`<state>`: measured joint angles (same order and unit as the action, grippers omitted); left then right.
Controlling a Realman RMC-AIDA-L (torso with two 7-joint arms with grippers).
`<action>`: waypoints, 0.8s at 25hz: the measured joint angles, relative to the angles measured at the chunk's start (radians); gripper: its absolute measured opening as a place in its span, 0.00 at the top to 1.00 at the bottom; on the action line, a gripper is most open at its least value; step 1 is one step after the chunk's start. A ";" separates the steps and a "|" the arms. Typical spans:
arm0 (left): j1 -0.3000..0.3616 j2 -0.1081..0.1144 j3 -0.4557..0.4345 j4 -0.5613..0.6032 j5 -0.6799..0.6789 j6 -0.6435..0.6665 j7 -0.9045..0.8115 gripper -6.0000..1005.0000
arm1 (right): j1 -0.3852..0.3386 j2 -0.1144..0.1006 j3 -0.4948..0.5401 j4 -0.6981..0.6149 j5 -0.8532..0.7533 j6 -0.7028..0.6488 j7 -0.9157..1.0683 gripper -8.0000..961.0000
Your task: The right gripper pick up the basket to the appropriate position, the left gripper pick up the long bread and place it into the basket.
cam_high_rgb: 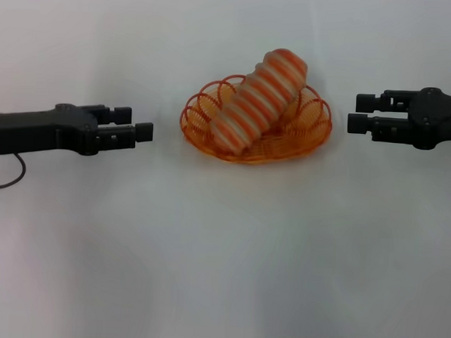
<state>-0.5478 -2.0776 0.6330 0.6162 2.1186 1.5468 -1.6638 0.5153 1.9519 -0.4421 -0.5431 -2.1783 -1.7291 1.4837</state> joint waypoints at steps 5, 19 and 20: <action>0.006 -0.003 0.001 -0.001 0.006 0.001 0.001 0.31 | 0.003 0.002 -0.016 0.000 0.000 0.004 0.001 0.37; -0.001 0.002 0.000 -0.003 0.008 0.006 -0.001 0.31 | 0.009 0.002 -0.023 0.000 0.000 0.020 0.004 0.37; -0.001 0.003 -0.001 -0.003 0.008 0.006 -0.001 0.31 | 0.009 0.002 -0.023 0.000 0.000 0.020 0.004 0.37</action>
<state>-0.5487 -2.0750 0.6323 0.6135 2.1262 1.5524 -1.6653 0.5247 1.9540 -0.4652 -0.5431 -2.1783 -1.7087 1.4879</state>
